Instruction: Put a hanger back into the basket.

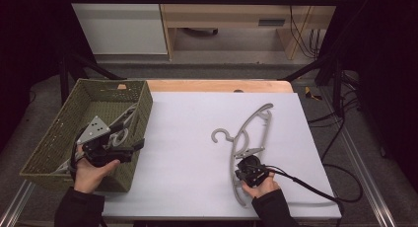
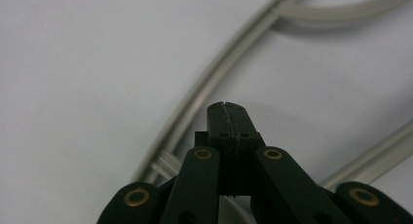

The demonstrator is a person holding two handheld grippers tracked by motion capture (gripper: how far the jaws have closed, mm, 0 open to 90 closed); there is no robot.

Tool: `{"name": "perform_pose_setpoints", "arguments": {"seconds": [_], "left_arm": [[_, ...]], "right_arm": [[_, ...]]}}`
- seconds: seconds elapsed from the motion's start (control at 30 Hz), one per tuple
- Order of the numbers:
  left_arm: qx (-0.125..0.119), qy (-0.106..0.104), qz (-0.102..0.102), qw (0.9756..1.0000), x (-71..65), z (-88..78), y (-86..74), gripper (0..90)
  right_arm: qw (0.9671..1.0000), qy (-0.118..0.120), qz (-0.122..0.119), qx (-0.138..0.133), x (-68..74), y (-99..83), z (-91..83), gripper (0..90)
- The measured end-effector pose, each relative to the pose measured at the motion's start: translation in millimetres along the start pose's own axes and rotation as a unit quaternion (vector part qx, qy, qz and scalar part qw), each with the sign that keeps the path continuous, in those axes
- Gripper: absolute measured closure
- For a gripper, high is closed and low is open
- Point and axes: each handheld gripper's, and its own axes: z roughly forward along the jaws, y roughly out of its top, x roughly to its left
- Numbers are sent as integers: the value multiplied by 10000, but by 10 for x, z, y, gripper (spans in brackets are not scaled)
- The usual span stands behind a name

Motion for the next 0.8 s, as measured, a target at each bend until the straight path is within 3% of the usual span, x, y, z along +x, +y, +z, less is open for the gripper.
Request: {"name": "perform_pose_setpoints", "arguments": {"seconds": [0.07, 0.1, 0.13, 0.17, 0.27, 0.3, 0.37, 0.4, 0.53, 0.6, 0.7, 0.8], "left_arm": [[-10, -14, 7, 10000, -2, -2, 2, 72], [-20, -13, 2, 10000, -2, -4, 3, 72], [-27, -10, -13, 10000, 1, -5, 4, 72], [-45, -4, -22, 10000, 3, -6, 3, 72], [-30, -13, -16, 10000, -5, -6, 5, 72], [-34, -18, -4, 10000, -11, -4, 6, 72], [-13, -32, 29, 10000, -21, 4, 7, 72], [-2, -35, 31, 10000, -24, 9, 5, 72], [14, -35, 25, 10000, -23, 17, 1, 72], [14, -31, 22, 10000, -24, 17, 0, 73], [26, -34, 23, 10000, -31, 17, -1, 73], [28, -38, 16, 10000, -34, 18, -4, 73]], "right_arm": [[9992, 231, 170, -276, -72, -20, -3, 814], [9986, 194, 143, -467, -102, -6, -38, 776], [9955, 270, 270, -867, -115, 22, -110, 682], [9955, 270, 270, -867, -115, 22, -110, 682], [9923, 420, 237, -1140, -107, 30, -114, 555], [9934, 553, 216, -981, -49, 19, -35, 516], [9941, 558, 203, -906, -26, 15, -2, 511], [9968, 455, 132, -639, 27, -3, 65, 525], [9979, 351, 28, -543, 71, -26, 94, 585], [9982, 312, 89, -513, 93, -32, 87, 622], [9980, 402, 94, -471, 87, -33, 59, 650], [9994, 237, 20, -265, 41, -45, -2, 689]]}}
